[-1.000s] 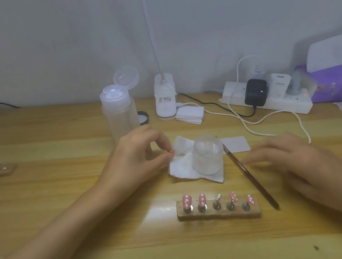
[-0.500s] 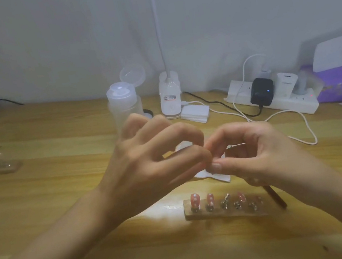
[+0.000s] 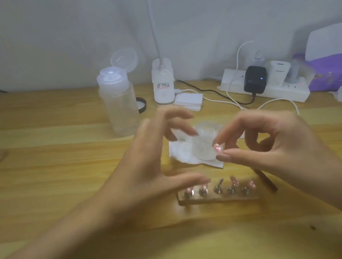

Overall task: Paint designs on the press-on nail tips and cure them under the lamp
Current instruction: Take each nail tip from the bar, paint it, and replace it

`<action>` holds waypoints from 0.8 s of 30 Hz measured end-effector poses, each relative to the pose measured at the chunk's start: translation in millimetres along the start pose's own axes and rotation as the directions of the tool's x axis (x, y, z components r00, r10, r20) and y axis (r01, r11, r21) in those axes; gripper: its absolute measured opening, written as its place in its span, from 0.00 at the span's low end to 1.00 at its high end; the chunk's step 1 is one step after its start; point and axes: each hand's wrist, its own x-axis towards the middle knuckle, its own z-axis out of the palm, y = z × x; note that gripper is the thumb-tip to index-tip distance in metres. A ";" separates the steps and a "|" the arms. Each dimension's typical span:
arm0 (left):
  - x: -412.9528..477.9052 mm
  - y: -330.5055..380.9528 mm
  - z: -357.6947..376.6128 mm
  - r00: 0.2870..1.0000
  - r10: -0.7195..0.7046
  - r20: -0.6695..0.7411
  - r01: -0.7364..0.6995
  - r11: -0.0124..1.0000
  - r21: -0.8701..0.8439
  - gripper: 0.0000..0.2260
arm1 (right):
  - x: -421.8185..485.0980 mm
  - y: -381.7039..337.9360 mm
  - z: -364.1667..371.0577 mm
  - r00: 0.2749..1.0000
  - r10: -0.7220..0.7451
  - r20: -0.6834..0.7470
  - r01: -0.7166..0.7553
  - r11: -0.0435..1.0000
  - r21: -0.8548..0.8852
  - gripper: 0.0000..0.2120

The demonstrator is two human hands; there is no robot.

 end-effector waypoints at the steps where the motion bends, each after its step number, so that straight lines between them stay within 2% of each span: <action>1: -4.4 -0.2 5.1 0.997 -0.058 0.057 0.061 0.996 -0.060 0.31 | -5.5 0.6 -0.2 1.000 -0.007 -0.006 0.007 0.998 -0.056 0.09; 5: -10.1 5.2 26.3 0.977 -0.133 0.166 0.151 0.983 -0.103 0.31 | -22.8 1.1 8.3 0.999 -0.040 -0.024 0.029 0.934 -0.357 0.08; 8: -8.6 8.0 34.8 0.965 -0.186 0.183 0.219 0.959 -0.178 0.26 | -30.0 1.4 15.7 0.999 -0.028 -0.037 0.008 0.887 -0.462 0.09; 13: -5.9 11.1 41.6 0.956 -0.233 0.179 0.270 0.938 -0.218 0.22 | -31.8 1.3 22.7 0.997 -0.038 -0.060 0.002 0.863 -0.505 0.10; 24: -5.7 11.7 45.5 0.962 -0.242 0.126 0.266 0.936 -0.229 0.21 | -30.0 0.9 24.4 0.999 -0.030 -0.041 0.003 0.840 -0.542 0.10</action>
